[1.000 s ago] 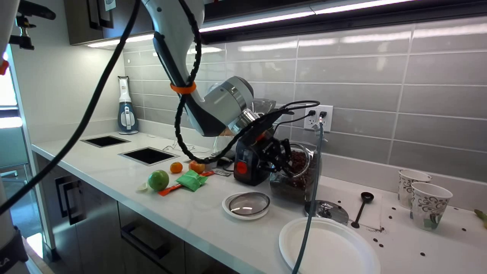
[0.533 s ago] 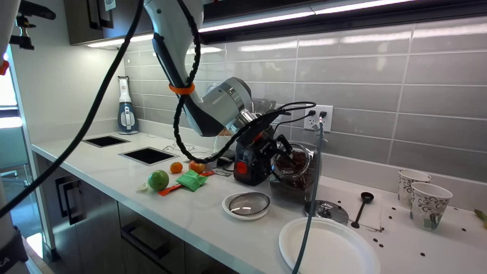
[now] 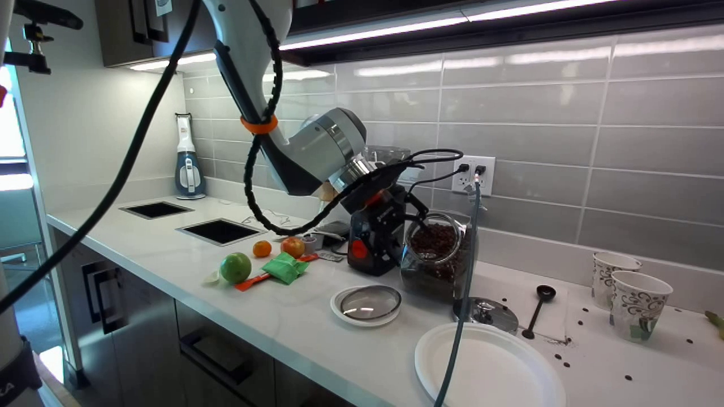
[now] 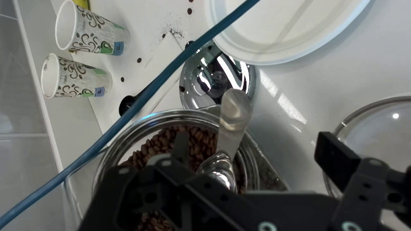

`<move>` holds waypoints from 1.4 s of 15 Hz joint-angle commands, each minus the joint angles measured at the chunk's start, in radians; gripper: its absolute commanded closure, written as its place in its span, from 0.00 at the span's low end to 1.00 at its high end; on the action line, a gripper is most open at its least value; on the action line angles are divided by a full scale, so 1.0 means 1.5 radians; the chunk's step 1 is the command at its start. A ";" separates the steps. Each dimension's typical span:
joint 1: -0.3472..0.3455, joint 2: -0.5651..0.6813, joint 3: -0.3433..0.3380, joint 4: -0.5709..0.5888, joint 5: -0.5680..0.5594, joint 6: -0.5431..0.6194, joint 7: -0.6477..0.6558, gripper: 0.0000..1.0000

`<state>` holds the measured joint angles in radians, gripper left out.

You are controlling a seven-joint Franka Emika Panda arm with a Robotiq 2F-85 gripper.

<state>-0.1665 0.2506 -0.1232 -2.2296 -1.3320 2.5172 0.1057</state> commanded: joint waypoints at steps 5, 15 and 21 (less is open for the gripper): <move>-0.002 -0.162 -0.013 -0.117 -0.038 0.040 0.059 0.00; -0.045 -0.332 -0.074 -0.200 -0.167 0.264 0.267 0.00; -0.077 -0.349 -0.168 -0.220 -0.131 0.480 0.288 0.00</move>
<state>-0.2659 -0.2569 -0.3205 -2.5221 -1.5663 3.1067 0.5332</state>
